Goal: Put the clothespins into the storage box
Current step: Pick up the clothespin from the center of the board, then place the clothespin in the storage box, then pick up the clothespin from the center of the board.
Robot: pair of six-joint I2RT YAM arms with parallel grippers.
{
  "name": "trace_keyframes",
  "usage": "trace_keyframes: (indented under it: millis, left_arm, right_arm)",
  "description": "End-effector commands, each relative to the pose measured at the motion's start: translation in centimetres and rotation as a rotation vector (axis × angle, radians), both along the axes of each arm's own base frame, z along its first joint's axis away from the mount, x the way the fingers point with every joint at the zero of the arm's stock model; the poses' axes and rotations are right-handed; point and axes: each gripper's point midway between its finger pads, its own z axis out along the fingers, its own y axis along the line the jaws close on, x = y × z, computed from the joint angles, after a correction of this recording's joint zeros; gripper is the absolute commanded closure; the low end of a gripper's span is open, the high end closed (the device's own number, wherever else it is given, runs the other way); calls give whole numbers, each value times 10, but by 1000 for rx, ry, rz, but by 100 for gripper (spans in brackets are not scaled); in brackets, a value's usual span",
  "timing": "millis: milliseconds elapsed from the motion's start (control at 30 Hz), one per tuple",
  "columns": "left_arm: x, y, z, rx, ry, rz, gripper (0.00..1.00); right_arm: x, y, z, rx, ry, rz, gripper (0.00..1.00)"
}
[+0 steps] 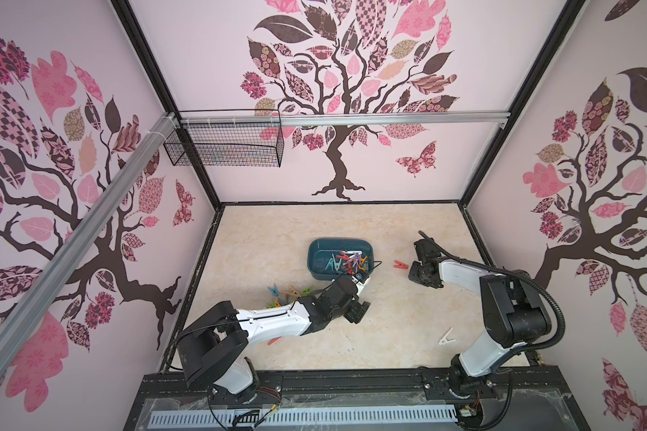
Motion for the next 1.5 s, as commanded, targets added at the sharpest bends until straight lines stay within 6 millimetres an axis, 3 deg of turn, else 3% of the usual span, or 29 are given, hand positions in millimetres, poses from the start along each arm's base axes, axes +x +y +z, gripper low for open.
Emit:
trace_keyframes:
  millis: [0, 100, 233, 433, 567, 667, 767, 867, 967, 1067, 1233, 1367, 1467]
  left_arm:
    - [12, 13, 20, -27, -50, 71, 23]
    - [27, 38, 25, -76, -13, 163, 23]
    - [46, 78, 34, -134, 0, 293, 23]
    - [66, 132, 32, -186, 32, 483, 23]
    - [67, 145, 27, -210, 57, 534, 23]
    - [64, 144, 24, -217, 84, 529, 23]
    - [61, 141, 23, -227, 101, 517, 23]
    - [59, 138, 23, -228, 106, 498, 24]
    - [59, 134, 24, -229, 102, 476, 24]
    - [56, 122, 28, -213, 78, 419, 24]
    - [42, 80, 31, -128, 16, 262, 24]
    - [35, 57, 25, -124, 50, 202, 24]
    - [31, 50, 21, -133, 69, 188, 24]
  right_arm:
    - [-3, 1, 9, 12, -1, 7, 92]
    - [-5, 15, 32, 16, -41, 44, 93]
    - [-7, 50, 70, -6, -112, 144, 93]
    - [-6, 152, 113, 89, -221, 363, 93]
    - [5, 202, 113, 176, -217, 449, 92]
    - [19, 215, 108, 178, -208, 476, 84]
    - [32, 216, 110, 131, -210, 483, 69]
    - [40, 207, 118, 126, -228, 463, 66]
    - [45, 176, 117, 122, -238, 395, 65]
    - [46, 129, 100, 100, -196, 281, 65]
    - [43, 77, 68, 40, -131, 167, 62]
    - [44, 68, 42, 54, -70, 130, 57]
    - [47, 69, 30, 61, -60, 117, 53]
